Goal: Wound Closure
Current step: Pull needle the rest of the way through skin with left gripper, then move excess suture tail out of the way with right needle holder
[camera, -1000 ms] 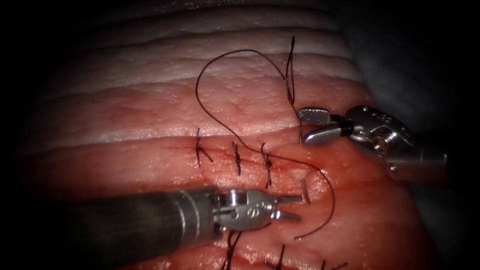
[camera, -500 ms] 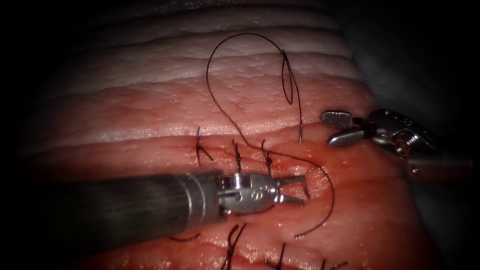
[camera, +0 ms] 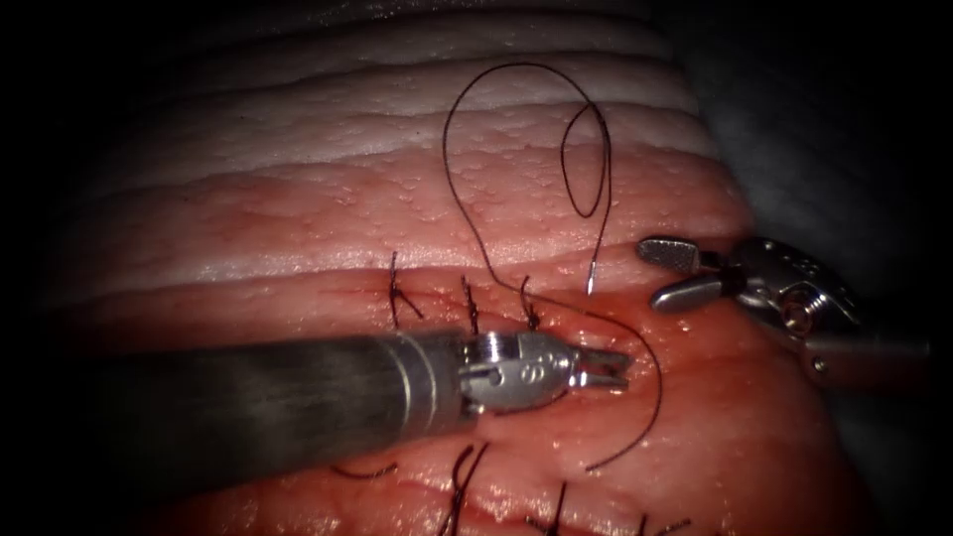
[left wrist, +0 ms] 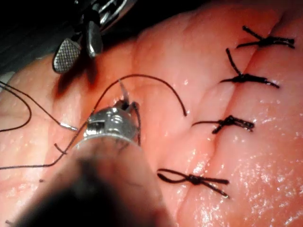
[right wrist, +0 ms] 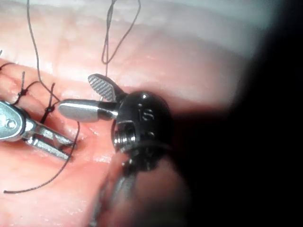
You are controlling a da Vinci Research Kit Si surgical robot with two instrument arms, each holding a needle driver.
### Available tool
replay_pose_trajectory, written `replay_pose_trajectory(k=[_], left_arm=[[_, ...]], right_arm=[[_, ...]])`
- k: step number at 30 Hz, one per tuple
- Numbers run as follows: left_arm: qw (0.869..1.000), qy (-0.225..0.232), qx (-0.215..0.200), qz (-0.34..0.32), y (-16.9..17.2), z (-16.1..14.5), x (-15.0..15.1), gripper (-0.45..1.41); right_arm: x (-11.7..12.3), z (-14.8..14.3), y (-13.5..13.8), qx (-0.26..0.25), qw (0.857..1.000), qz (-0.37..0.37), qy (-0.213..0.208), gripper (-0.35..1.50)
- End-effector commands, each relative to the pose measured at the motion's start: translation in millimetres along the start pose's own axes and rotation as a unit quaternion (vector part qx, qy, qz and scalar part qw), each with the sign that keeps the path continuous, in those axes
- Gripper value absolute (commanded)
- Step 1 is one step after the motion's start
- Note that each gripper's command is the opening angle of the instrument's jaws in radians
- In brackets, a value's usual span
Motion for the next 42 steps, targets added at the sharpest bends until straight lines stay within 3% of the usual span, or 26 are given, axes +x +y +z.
replay_pose_trajectory(k=[1,5,8,10,16,18,23,25,28,31,32,33,34,37,42], left_arm=[[1.000,0.013,-0.012,-0.017,-0.3,0.6,-0.1,-0.45],[0.995,0.039,-0.051,-0.074,-0.2,-0.1,0.3,-0.45],[0.988,0.068,-0.078,-0.113,0.0,-0.9,1.1,-0.45],[0.982,0.088,-0.094,-0.136,0.3,-1.5,1.7,-0.45],[0.964,0.120,-0.149,-0.186,1.1,-3.4,4.2,-0.45],[0.949,0.145,-0.185,-0.212,1.0,-4.6,5.6,-0.45],[0.933,0.171,-0.222,-0.226,1.1,-6.2,7.4,-0.45],[0.930,0.173,-0.232,-0.228,1.4,-7.0,8.2,-0.45],[0.944,0.180,-0.206,-0.183,2.0,-7.6,9.0,-0.45],[0.966,0.178,-0.154,-0.110,2.7,-8.1,9.8,-0.45],[0.971,0.174,-0.137,-0.090,2.8,-8.2,10.1,-0.45],[0.977,0.166,-0.118,-0.071,2.9,-8.4,10.5,-0.45],[0.985,0.150,-0.081,-0.038,3.2,-8.7,11.0,-0.45],[0.991,0.126,-0.038,0.011,3.7,-9.0,11.5,-0.45],[0.993,0.090,0.018,0.080,4.0,-9.3,12.1,-0.45]], right_arm=[[-0.7,0.4,-0.4,0.001,1.000,0.001,0.000,1.10],[-1.0,-0.2,-2.0,-0.001,1.000,0.002,-0.001,0.61],[-1.0,-0.5,-2.8,-0.018,1.000,0.003,0.004,0.42],[-1.1,-0.6,-3.0,-0.028,1.000,0.011,0.009,0.14],[-1.2,-1.0,-3.1,-0.043,0.997,0.066,0.013,-0.06],[-1.4,-1.1,-3.3,-0.049,0.994,0.100,0.008,-0.13],[-1.6,-1.3,-3.7,-0.059,0.990,0.125,-0.001,-0.15],[-1.7,-1.4,-4.2,-0.059,0.990,0.128,-0.001,-0.01],[-1.9,-1.6,-4.8,-0.054,0.988,0.143,-0.002,0.32],[-2.0,-1.7,-5.5,-0.046,0.988,0.146,-0.006,0.20],[-2.0,-1.7,-5.7,-0.047,0.988,0.147,-0.006,0.34],[-2.0,-1.6,-5.8,-0.050,0.988,0.146,-0.009,0.59],[-2.1,-1.3,-6.0,-0.080,0.986,0.146,-0.021,0.84],[-2.3,-1.0,-6.1,-0.127,0.983,0.123,-0.042,1.06],[-3.4,-0.3,-6.3,-0.205,0.969,0.090,-0.102,1.11]])
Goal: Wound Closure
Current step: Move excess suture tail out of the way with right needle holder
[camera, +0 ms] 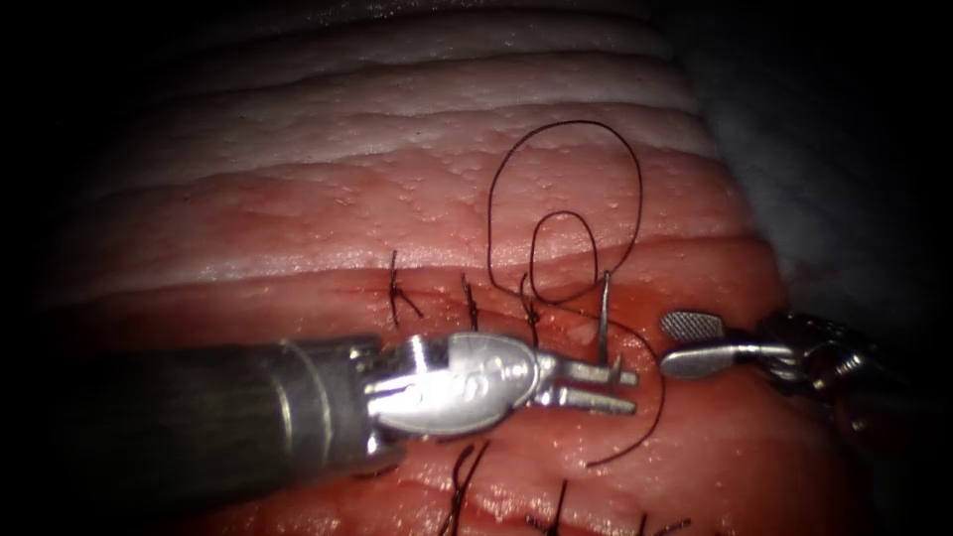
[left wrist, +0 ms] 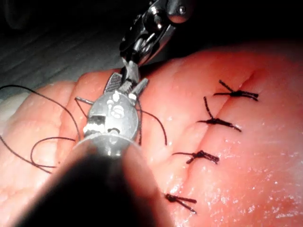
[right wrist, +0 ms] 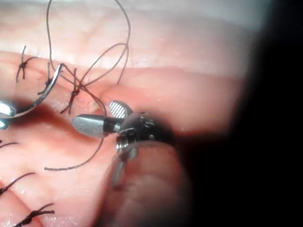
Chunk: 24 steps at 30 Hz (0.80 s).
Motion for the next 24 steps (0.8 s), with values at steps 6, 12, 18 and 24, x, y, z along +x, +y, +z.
replay_pose_trajectory(k=[6,12,18,24], left_arm=[[1.000,-0.017,0.010,0.008,1.5,0.1,-1.3,-0.45],[0.999,-0.033,-0.001,0.019,3.8,0.5,-2.6,-0.45],[0.997,-0.060,-0.023,0.034,6.5,1.1,-4.3,-0.45],[0.995,-0.080,-0.038,0.036,7.9,2.1,-6.4,-0.45]], right_arm=[[-2.2,2.7,-0.2,-0.052,0.998,-0.017,-0.036,1.18],[-1.8,3.5,-0.2,-0.064,0.996,-0.034,-0.054,-0.35],[4.4,2.4,-2.4,-0.051,0.999,0.000,0.007,-0.35],[11.0,3.7,-6.6,-0.035,0.999,-0.009,0.021,-0.35]])
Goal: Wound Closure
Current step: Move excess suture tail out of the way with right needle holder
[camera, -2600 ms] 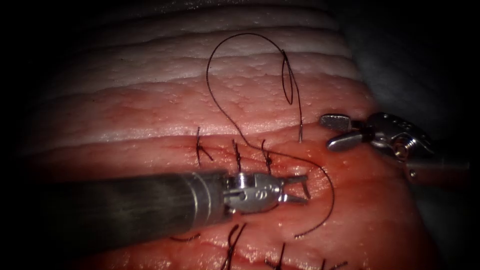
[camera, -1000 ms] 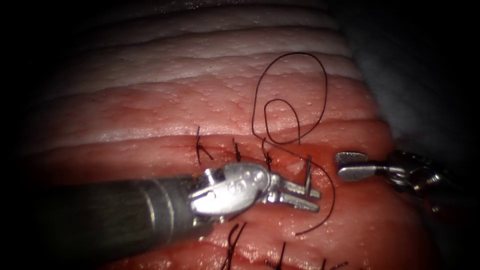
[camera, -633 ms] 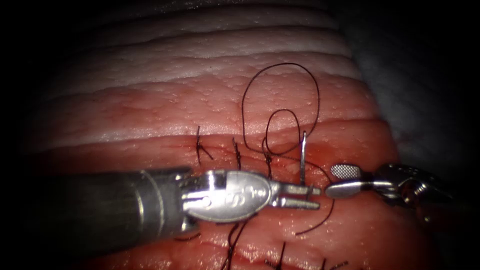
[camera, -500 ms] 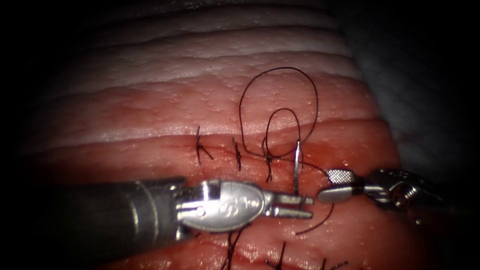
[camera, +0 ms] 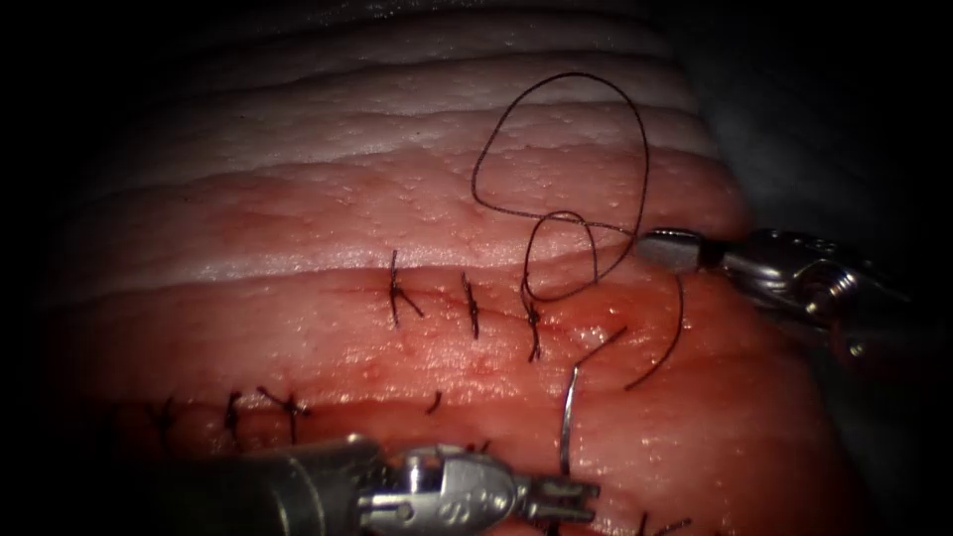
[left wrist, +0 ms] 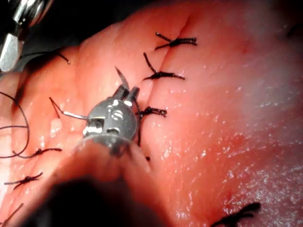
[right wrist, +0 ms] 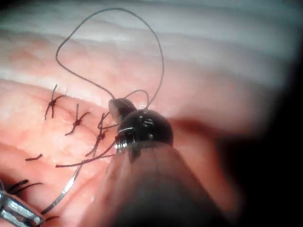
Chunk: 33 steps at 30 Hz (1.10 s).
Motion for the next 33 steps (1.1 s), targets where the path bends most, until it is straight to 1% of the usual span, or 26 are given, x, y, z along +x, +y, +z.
replay_pose_trajectory(k=[1,4,7,8,10,11,14,15,17,18,20,22,23,26,29,33], left_arm=[[1.000,-0.001,-0.004,-0.002,-0.1,1.1,-0.5,-0.45],[1.000,-0.001,-0.007,-0.002,0.0,2.4,-0.9,-0.45],[1.000,-0.003,-0.012,-0.006,0.0,3.4,-1.1,-0.45],[1.000,-0.002,-0.013,-0.006,0.0,3.7,-1.1,-0.45],[1.000,0.001,-0.016,-0.005,0.1,4.0,-1.1,-0.45],[1.000,0.001,-0.016,-0.007,0.1,4.1,-1.1,-0.45],[1.000,0.001,-0.016,-0.007,0.1,4.1,-1.1,-0.45],[1.000,0.001,-0.016,-0.007,0.1,4.2,-1.1,-0.45],[1.000,0.001,-0.017,-0.010,0.2,4.1,-1.1,-0.45],[1.000,0.001,-0.017,-0.009,0.2,4.1,-1.1,-0.45],[1.000,0.002,-0.018,-0.009,0.3,4.2,-1.1,-0.45],[1.000,0.002,-0.020,-0.009,0.3,4.2,-1.2,-0.45],[1.000,0.000,-0.021,-0.008,0.4,4.2,-1.2,-0.45],[1.000,-0.001,-0.022,-0.007,0.5,4.3,-1.2,-0.45],[1.000,-0.001,-0.022,-0.007,0.5,4.3,-1.2,-0.45],[1.000,-0.001,-0.022,-0.010,0.5,4.3,-1.2,-0.45]], right_arm=[[1.4,2.3,-1.8,0.014,1.000,0.005,-0.002,-0.35],[2.4,5.0,-4.2,0.036,0.999,0.011,-0.010,-0.35],[3.3,8.7,-6.1,0.055,0.998,0.019,-0.017,-0.35],[3.6,10.4,-6.6,0.057,0.998,0.015,-0.020,-0.35],[4.0,13.1,-7.3,0.061,0.998,0.008,-0.016,-0.35],[4.3,15.1,-7.5,0.062,0.998,-0.002,-0.013,-0.35],[5.0,19.5,-7.7,0.058,0.998,-0.008,-0.007,-0.35],[5.1,21.4,-7.7,0.056,0.998,-0.009,-0.011,-0.35],[4.7,24.1,-7.7,0.056,0.998,-0.013,-0.016,-0.35],[4.3,25.8,-7.7,0.058,0.998,-0.018,-0.018,-0.35],[3.2,28.2,-7.6,0.059,0.998,-0.027,-0.024,-0.35],[1.6,30.5,-7.4,0.062,0.997,-0.038,-0.031,-0.35],[-0.1,32.3,-6.9,0.064,0.996,-0.043,-0.035,-0.35],[-2.2,34.1,-5.8,0.065,0.996,-0.042,-0.036,-0.35],[-4.8,35.6,-4.0,0.069,0.996,-0.049,-0.034,-0.35],[-7.3,36.2,-1.9,0.063,0.995,-0.066,-0.047,-0.35]])
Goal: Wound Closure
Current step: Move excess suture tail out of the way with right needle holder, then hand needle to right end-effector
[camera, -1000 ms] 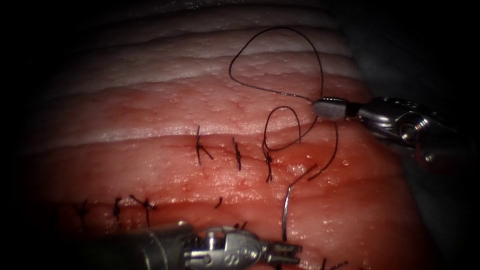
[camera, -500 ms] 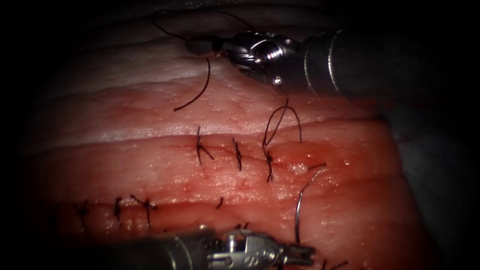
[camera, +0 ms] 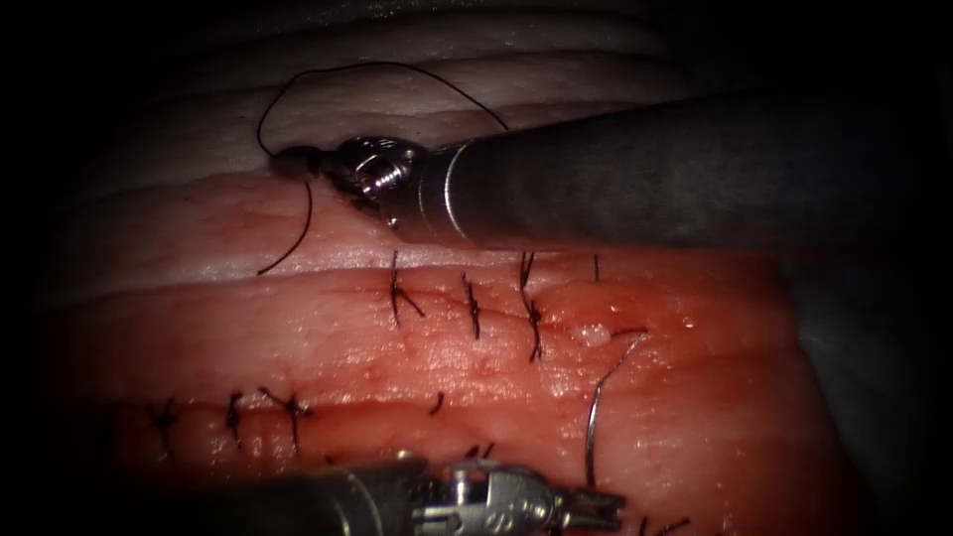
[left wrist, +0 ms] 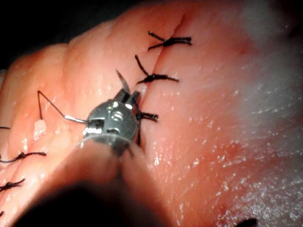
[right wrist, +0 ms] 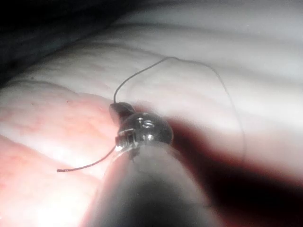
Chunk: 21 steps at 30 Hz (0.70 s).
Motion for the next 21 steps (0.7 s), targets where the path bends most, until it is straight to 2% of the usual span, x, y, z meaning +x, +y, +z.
replay_pose_trajectory(k=[1,3,4,6,7,8,10,15,18,19,21], left_arm=[[1.000,0.000,0.001,-0.001,-0.1,0.7,-0.2,-0.45],[1.000,0.001,0.000,-0.001,-0.2,0.7,-0.2,-0.45],[1.000,0.001,0.000,-0.001,-0.1,0.7,-0.2,-0.45],[1.000,0.001,0.000,-0.001,-0.1,0.6,-0.2,-0.45],[1.000,0.001,0.000,-0.001,-0.1,0.6,-0.2,-0.45],[1.000,0.001,-0.001,-0.001,-0.1,0.5,-0.1,-0.45],[1.000,0.001,-0.001,-0.001,-0.1,0.4,-0.1,-0.45],[1.000,0.002,-0.002,-0.002,-0.2,0.1,0.2,-0.45],[1.000,0.004,-0.003,-0.003,-0.4,-0.1,0.4,-0.45],[1.000,0.005,-0.004,-0.005,-0.7,-0.2,0.6,-0.45],[1.000,0.005,-0.006,-0.006,-1.2,-0.4,0.8,-0.45]], right_arm=[[-1.2,0.9,0.8,-0.002,1.000,-0.005,-0.004,-0.35],[-2.3,1.1,1.5,-0.001,0.998,-0.057,-0.008,-0.35],[-2.9,1.2,1.6,-0.003,0.997,-0.078,-0.017,-0.18],[-3.3,1.3,1.7,-0.006,0.993,-0.112,-0.031,0.39],[-3.4,1.5,1.7,-0.007,0.990,-0.138,-0.037,0.86],[-3.4,1.5,1.7,-0.008,0.988,-0.150,-0.038,1.08],[-3.2,1.5,1.6,-0.004,0.985,-0.170,-0.027,1.30],[-1.2,0.4,0.4,-0.014,0.984,-0.178,0.002,1.48],[0.9,-0.7,-0.6,-0.006,0.984,-0.174,0.026,1.48],[2.7,-1.7,-1.4,-0.007,0.983,-0.180,0.038,1.46],[4.4,-2.6,-2.0,-0.002,0.983,-0.178,0.053,1.41]])
